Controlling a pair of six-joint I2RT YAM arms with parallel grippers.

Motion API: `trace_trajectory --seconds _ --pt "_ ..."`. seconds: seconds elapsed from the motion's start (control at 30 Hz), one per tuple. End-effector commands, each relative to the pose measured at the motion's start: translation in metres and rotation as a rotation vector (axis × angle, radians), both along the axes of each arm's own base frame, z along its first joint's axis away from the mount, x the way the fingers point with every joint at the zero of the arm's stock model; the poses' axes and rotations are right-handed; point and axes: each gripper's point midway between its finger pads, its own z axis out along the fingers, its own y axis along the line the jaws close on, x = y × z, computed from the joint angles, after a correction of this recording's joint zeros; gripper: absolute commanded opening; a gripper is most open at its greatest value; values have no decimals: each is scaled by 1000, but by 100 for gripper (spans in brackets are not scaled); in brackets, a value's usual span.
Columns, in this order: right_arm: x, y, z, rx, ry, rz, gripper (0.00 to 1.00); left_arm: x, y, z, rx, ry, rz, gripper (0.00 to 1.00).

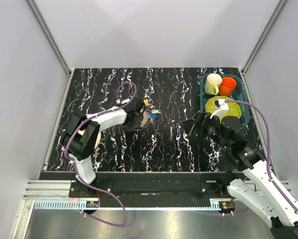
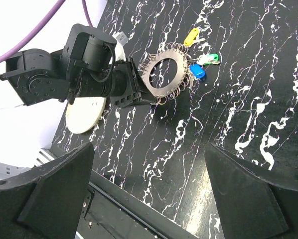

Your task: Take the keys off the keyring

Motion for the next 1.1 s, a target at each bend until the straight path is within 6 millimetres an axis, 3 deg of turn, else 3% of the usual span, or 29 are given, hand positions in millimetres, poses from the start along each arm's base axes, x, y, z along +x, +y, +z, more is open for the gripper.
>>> trace_trajectory --seconds 0.0,0.07,0.13,0.37,0.57,0.63,0.67,0.7,0.77,0.8,0.87,0.9,1.0,1.07 --pt "-4 1 3 22 4 8 97 -5 6 9 3 -33 -45 16" --pt "-4 1 4 26 5 2 97 -9 11 14 13 -46 -63 11" --pt "-3 2 4 33 7 2 97 -10 14 22 20 -69 -81 0" --pt "7 17 13 84 -13 37 96 -19 25 41 53 -129 -233 0" --pt "38 42 16 112 -22 65 96 -31 15 63 -9 -219 -418 0" --pt "52 56 -1 72 26 98 96 -35 8 72 -42 -244 -460 0" --pt "56 64 9 55 10 139 96 -36 7 73 -44 -247 -478 0" --pt "64 72 -13 4 75 162 96 -38 5 76 -57 -249 -496 0" --pt "73 85 -8 -47 46 245 97 -40 3 80 -63 -256 -526 0" --pt "81 91 -28 -84 88 264 98 -41 0 85 -78 -267 -543 0" --pt "92 100 -27 -118 58 327 98 -42 -4 92 -84 -286 -580 0" --pt "99 104 -41 -136 90 345 98 -43 -9 98 -96 -303 -607 0" --pt "116 110 -43 -120 96 391 98 -44 -18 119 -92 -359 -678 0" --pt "114 117 -31 -68 78 480 98 -42 -19 133 -73 -403 -729 0"
